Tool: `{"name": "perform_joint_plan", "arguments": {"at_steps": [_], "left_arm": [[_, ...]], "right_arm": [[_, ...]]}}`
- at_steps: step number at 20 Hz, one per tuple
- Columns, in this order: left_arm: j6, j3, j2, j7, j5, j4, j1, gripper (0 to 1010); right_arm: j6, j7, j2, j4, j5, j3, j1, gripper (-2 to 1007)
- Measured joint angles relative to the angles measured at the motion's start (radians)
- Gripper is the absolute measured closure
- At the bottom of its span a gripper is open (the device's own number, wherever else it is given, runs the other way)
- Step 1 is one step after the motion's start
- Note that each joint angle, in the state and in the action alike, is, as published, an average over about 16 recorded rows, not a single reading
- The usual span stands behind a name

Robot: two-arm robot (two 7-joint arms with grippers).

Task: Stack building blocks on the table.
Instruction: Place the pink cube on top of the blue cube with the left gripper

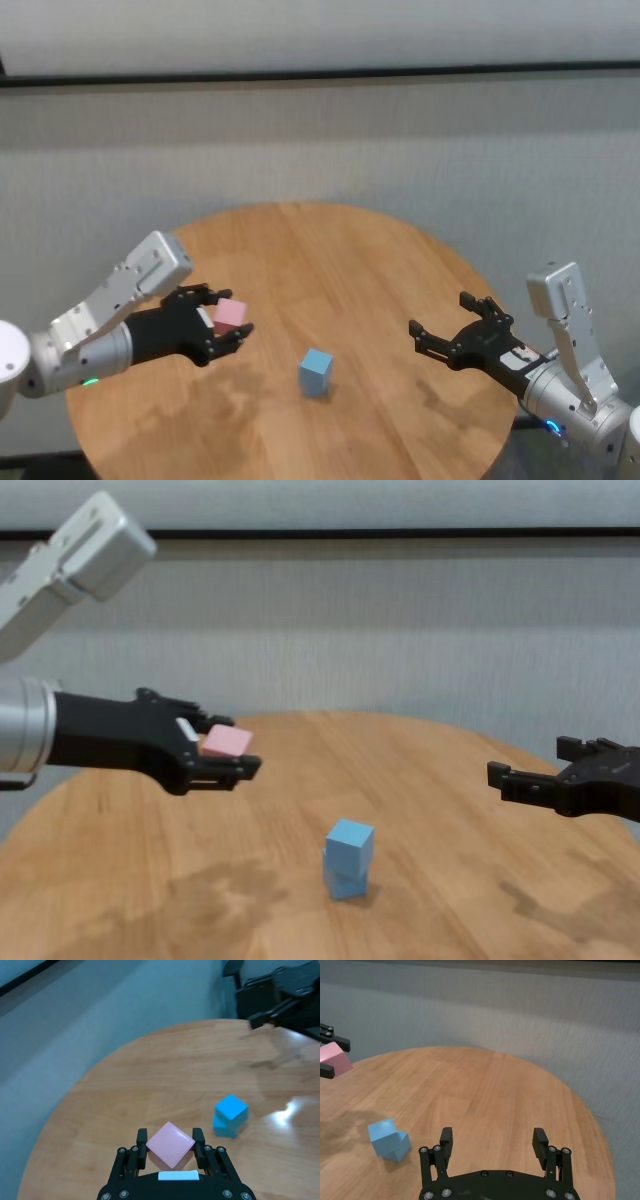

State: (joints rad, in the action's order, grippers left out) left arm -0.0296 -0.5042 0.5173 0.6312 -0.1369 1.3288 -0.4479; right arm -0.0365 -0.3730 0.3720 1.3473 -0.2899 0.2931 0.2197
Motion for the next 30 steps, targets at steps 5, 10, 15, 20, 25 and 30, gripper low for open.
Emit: {"name": "perform_joint_plan", "arguments": {"at_steps": [5,10,15,20,25,30], "left_arm": [[-0.008,-0.029,-0.001,0.015,0.001,0.034,-0.015,443],[-0.012,-0.058,-0.017,0.019,0.005,0.035,-0.03,443],[-0.017,-0.082,-0.038,0.02,0.007,0.022,-0.045,443],[-0.023,-0.1,-0.057,0.02,0.006,0.011,-0.056,443],[-0.025,-0.114,-0.075,0.021,0.002,-0.002,-0.064,443],[-0.023,-0.126,-0.089,0.023,-0.002,-0.016,-0.069,443]], "right_arm": [[0.0,0.0,0.0,0.0,0.0,0.0,0.0,0],[0.0,0.0,0.0,0.0,0.0,0.0,0.0,0],[0.0,0.0,0.0,0.0,0.0,0.0,0.0,0],[0.0,0.0,0.0,0.0,0.0,0.0,0.0,0],[0.0,0.0,0.0,0.0,0.0,0.0,0.0,0],[0.0,0.0,0.0,0.0,0.0,0.0,0.0,0]]}}
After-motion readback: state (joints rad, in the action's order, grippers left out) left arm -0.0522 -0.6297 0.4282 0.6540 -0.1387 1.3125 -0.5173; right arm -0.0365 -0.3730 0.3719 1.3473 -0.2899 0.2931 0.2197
